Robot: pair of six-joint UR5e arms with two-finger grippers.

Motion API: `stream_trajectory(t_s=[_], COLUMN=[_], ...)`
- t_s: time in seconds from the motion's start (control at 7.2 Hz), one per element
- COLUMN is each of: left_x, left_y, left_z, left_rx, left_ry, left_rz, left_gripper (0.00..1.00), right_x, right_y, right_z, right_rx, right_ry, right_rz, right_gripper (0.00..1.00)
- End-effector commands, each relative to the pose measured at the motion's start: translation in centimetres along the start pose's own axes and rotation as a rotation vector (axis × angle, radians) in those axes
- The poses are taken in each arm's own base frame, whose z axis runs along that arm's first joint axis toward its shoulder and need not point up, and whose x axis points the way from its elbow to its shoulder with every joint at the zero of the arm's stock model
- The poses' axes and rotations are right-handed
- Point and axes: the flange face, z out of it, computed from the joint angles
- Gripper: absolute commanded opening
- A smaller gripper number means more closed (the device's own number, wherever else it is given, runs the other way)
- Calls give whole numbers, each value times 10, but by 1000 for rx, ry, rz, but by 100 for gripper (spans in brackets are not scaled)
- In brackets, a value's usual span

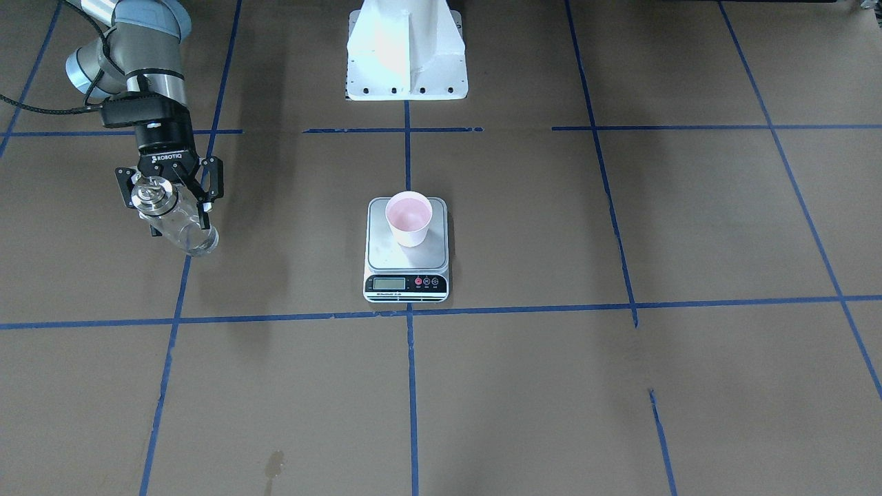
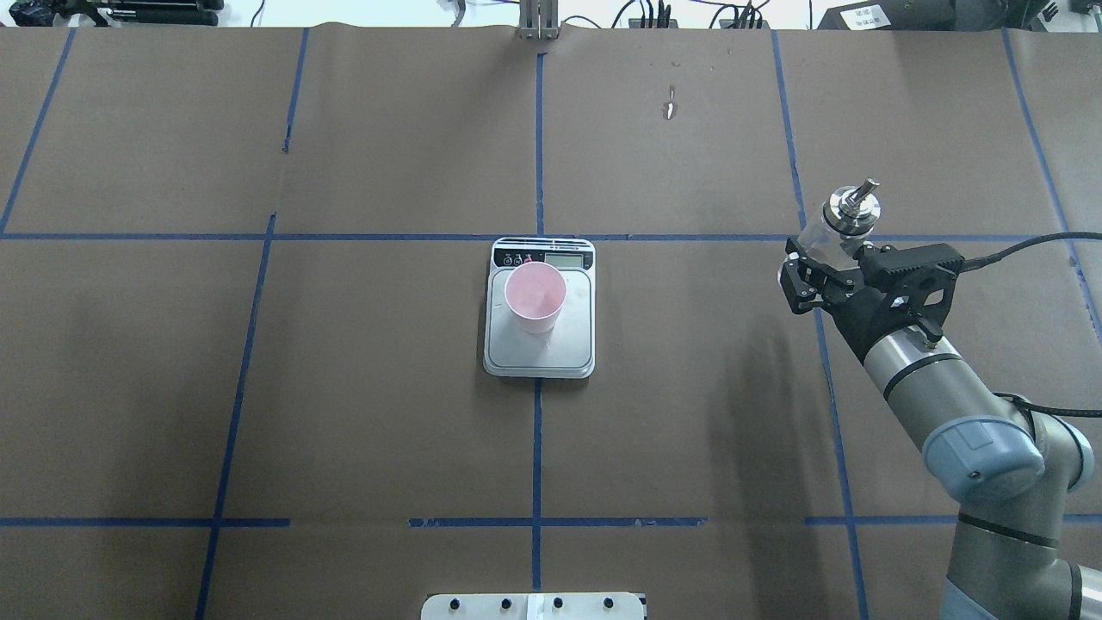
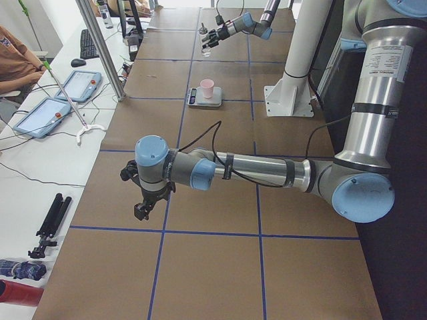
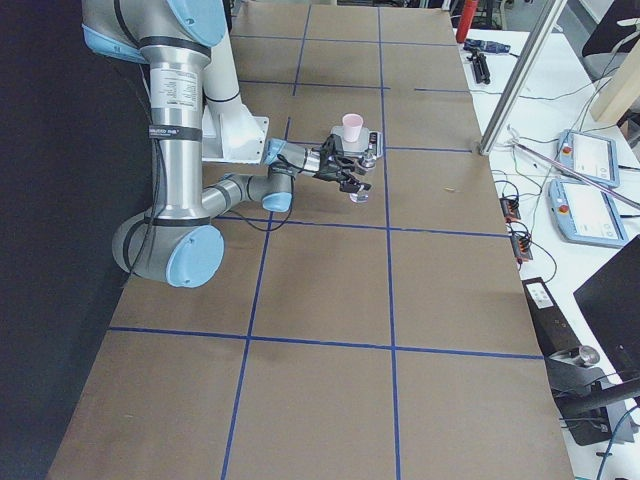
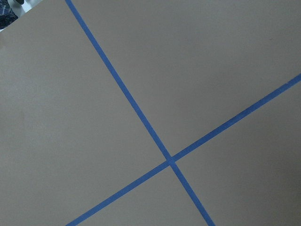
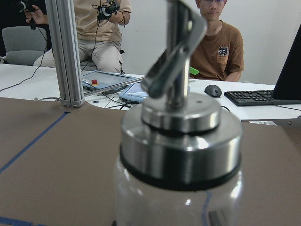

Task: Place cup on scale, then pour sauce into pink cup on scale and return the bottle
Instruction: 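Carry the upright bottle away from the scale with the right gripper, then hold the bottle still above the table with the right gripper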

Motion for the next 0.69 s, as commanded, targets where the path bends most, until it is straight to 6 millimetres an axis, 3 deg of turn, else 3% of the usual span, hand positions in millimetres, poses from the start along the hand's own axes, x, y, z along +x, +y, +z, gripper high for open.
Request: stream_trajectory(t_s=[0.0, 0.56], left_x=[2, 1], left_y=[-1, -1], left_z=[-2, -1], left_rx=[3, 1], left_ry=[-1, -2], left_rz=[2, 1], left_gripper=[100, 100], right_x=[8, 23], right_y=[9, 37], right_z=[4, 18], right_rx=[-10, -40], right_ry=[19, 59], right_rz=[-9, -59], right_gripper=[0, 0])
